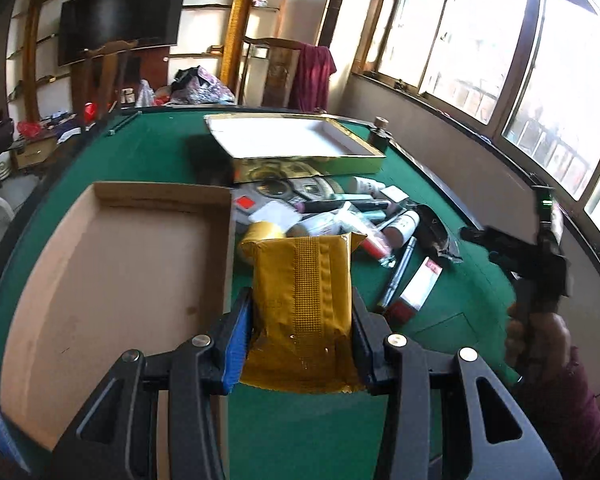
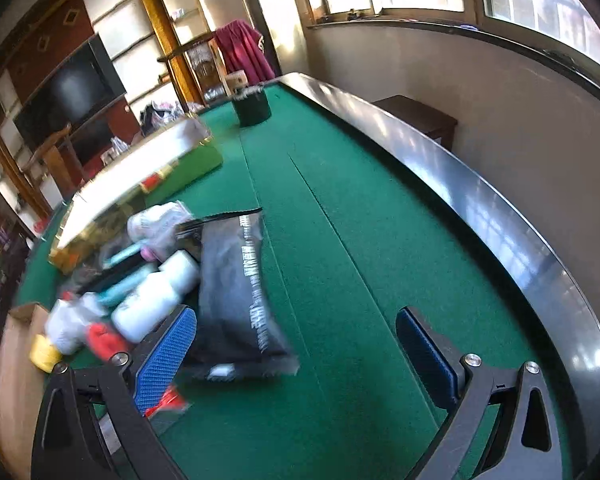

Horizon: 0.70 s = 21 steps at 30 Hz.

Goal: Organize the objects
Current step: 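Grasp the yellow pouch with the left gripper and lift it, then carry the pouch into the box with left gripper while right grasps red candle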

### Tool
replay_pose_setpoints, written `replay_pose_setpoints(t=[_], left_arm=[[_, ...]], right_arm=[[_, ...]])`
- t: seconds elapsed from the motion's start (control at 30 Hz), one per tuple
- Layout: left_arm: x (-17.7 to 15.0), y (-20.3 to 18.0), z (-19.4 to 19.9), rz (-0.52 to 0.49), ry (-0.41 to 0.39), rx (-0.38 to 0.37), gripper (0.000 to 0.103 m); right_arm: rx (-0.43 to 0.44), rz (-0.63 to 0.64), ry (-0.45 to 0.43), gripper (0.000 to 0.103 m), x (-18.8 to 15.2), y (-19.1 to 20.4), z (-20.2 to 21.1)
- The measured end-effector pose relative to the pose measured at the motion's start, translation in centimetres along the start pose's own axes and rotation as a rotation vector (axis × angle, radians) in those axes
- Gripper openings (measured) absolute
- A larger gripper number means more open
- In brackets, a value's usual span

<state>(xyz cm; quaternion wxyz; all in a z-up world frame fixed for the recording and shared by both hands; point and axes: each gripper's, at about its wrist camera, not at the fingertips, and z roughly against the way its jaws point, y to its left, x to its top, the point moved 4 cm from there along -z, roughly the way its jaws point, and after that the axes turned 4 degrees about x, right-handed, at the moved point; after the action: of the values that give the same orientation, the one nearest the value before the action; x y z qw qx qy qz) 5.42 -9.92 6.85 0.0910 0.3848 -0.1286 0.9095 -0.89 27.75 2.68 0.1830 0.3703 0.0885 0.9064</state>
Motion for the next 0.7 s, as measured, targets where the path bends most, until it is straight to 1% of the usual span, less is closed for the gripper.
replay_pose_setpoints(t=[0.07,0.1,0.13,0.2,0.27,0.33,0.37,0.4,0.47,0.53,0.63,0.67,0.7], left_arm=[[-0.3,1.1,0.5,0.017,-0.008,0.009,0.043],[-0.5,1.6,0.8,0.029,-0.009,0.003,0.043],[-0.6,2.1,0.8,0.043,-0.01,-0.004,0.043],[-0.9,2.7,0.6,0.066,-0.004,-0.008,0.043],[-1.3,2.8,0.7,0.071,-0.004,-0.009,0.043],[-1.7,3.2,1.0,0.071,-0.009,-0.002,0.043],[-1.8,3.4,1.2,0.073,-0.012,0.005,0.043],[-1.9,3.7,1.5,0.075,-0.014,0.01,0.043],[-2.1,4.5,2.0,0.083,-0.019,0.028,0.043],[-2.2,5.1,2.3,0.091,-0.017,0.038,0.043],[-2.6,6.0,2.2,0.106,-0.004,0.052,0.043],[-2.8,6.2,2.1,0.111,0.0,0.053,0.043],[-2.9,6.3,2.0,0.117,0.003,0.053,0.043]], right_arm=[[0.09,0.007,-0.016,0.102,-1.0,1.6,2.5],[0.12,0.025,-0.012,0.102,-1.5,2.6,3.2],[0.144,0.059,-0.004,0.102,-1.8,4.0,3.7],[0.179,0.193,0.028,0.102,-2.3,8.0,3.9],[0.176,0.311,0.05,0.102,-2.6,11.3,3.3],[0.189,0.429,0.09,0.101,-3.1,14.3,2.1],[0.177,0.504,0.1,0.101,-3.4,15.9,1.2],[0.14,0.585,0.1,0.1,-3.7,17.2,0.2],[0.084,0.688,0.105,0.094,-4.3,18.4,-1.5],[0.065,0.741,0.129,0.078,-4.3,18.9,-3.0],[0.037,0.8,0.167,0.062,-4.5,19.4,-5.2],[0.033,0.807,0.174,0.06,-4.4,19.4,-5.6],[0.032,0.807,0.186,0.054,-4.3,19.2,-6.0]])
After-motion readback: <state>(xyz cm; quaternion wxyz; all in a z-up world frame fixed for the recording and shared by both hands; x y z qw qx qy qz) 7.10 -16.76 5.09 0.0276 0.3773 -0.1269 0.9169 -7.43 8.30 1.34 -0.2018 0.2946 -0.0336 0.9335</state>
